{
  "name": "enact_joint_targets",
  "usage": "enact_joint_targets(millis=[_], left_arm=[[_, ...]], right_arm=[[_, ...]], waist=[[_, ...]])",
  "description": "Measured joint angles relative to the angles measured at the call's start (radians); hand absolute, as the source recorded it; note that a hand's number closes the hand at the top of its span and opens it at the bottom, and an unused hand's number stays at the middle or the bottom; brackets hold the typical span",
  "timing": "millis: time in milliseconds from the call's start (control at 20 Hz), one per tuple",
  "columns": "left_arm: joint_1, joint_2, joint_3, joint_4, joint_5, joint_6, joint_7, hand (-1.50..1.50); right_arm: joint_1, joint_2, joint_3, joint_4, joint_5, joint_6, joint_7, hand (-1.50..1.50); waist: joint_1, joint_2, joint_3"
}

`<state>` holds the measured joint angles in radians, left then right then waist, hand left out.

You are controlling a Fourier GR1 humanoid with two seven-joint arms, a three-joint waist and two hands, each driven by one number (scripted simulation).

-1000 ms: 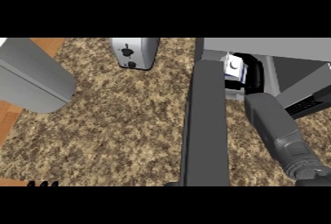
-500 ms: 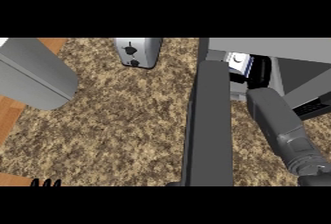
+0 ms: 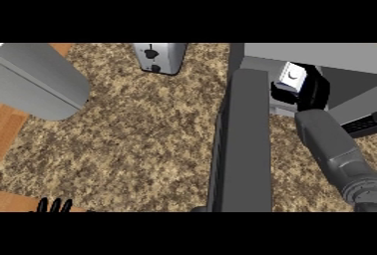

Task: Pick up the milk, place it into the microwave and close the microwave

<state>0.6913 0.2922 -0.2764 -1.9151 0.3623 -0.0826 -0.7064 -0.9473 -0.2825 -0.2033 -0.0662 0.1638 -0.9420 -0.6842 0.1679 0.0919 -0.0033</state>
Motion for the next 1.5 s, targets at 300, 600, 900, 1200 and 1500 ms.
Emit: enact_joint_targets(millis=[300,600,900,1200,1500], left_arm=[[-0.027,0.008,0.001,0.007,-0.007,-0.004,0.013,-1.50],[-0.041,0.002,-0.001,0.018,-0.012,0.003,0.022,-1.50],[-0.056,-0.001,0.009,0.033,-0.014,0.006,0.015,-1.50],[-0.064,-0.003,0.009,0.041,-0.021,0.004,0.008,-1.50],[-0.050,-0.002,0.009,0.041,-0.020,-0.002,-0.001,-1.50]], right_arm=[[0.019,-0.004,0.092,0.046,0.100,-0.107,0.164,-1.50],[-0.041,0.063,0.153,0.046,0.159,-0.010,0.116,-1.50],[-0.069,0.105,0.166,0.042,0.171,0.087,0.094,-1.50],[-0.080,0.156,0.136,0.015,0.140,0.187,0.068,-1.50],[-0.046,0.175,0.066,-0.036,0.067,0.315,-0.019,-1.50]], waist=[[0.025,0.000,0.002],[0.036,-0.009,0.010],[0.027,-0.014,0.011],[0.009,-0.020,0.012],[-0.018,-0.028,0.012]])
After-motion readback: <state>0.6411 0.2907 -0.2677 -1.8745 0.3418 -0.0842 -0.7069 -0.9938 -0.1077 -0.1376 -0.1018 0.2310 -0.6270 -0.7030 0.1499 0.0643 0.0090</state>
